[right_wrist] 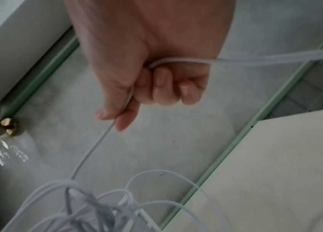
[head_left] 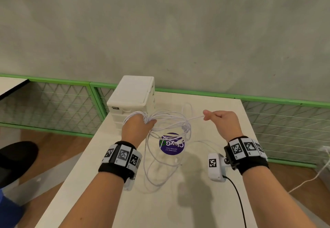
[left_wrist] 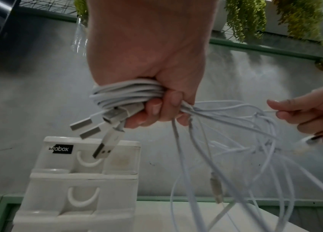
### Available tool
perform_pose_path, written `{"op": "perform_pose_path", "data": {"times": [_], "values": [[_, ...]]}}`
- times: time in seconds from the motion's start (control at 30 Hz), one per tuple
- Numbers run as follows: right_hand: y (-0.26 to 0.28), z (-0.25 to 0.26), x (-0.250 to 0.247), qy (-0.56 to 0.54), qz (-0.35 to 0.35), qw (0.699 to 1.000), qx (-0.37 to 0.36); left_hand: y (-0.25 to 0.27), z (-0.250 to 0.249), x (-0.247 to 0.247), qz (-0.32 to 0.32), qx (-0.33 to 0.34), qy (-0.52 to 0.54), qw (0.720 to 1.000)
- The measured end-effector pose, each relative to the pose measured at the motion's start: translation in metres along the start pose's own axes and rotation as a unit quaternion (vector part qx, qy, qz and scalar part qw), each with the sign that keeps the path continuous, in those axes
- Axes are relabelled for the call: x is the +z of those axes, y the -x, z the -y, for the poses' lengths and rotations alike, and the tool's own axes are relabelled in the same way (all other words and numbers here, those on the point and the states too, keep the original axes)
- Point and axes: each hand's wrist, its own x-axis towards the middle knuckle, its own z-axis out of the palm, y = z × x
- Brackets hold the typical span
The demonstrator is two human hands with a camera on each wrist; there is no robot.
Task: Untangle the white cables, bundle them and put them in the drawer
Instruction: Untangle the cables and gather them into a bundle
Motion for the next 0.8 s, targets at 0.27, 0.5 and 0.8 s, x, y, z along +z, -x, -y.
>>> {"op": "perform_pose_path", "data": {"times": [0.27,0.5,0.8], "values": [[-0.005,-0.014,0.001,0.154,-0.067,0.985,-0.031,0.007,-0.003,0.002,0.024,-0.021,0.106,0.994],[0.000,-0.002,0.035,0.178,0.227,0.956,-0.055,0.009,-0.024,0.003,0.017,0.068,0.122,0.990],[-0.003,0.003,0.042,-0.008,0.131,0.985,-0.112,0.016,-0.035,-0.007,0.057,0.108,0.115,0.986]]}}
